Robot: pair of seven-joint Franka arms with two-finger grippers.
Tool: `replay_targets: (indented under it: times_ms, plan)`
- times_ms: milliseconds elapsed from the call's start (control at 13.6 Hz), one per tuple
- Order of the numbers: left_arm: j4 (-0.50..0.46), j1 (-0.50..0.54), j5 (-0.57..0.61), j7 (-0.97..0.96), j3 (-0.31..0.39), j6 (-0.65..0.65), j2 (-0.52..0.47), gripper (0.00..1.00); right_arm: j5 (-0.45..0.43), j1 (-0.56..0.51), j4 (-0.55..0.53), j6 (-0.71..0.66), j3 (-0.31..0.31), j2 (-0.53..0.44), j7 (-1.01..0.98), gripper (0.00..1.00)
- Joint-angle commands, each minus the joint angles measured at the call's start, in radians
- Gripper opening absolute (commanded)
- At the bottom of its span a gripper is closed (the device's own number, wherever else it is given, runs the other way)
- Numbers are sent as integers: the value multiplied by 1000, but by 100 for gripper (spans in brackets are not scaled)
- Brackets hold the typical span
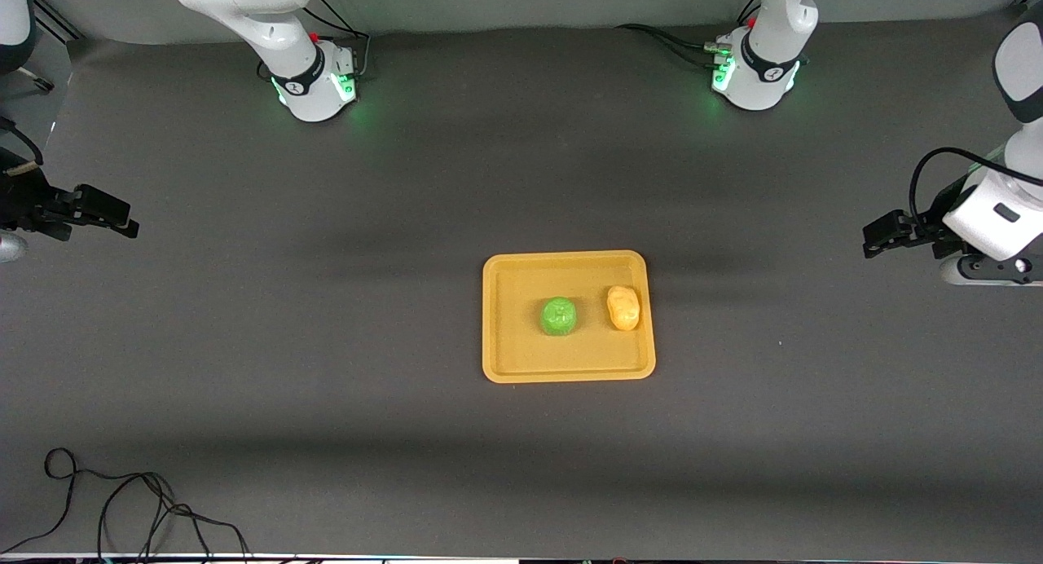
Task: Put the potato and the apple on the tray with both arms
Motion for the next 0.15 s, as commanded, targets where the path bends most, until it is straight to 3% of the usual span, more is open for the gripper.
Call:
replay_targets:
  times_ms: [0,73]
  plan:
    - [5,-16,29,8,5,2,-3,99,-14,2,-16,3,-6,-18,3,100]
    - [5,-18,29,8,3,1,-3,99,-14,2,-16,3,-6,-20,3,100]
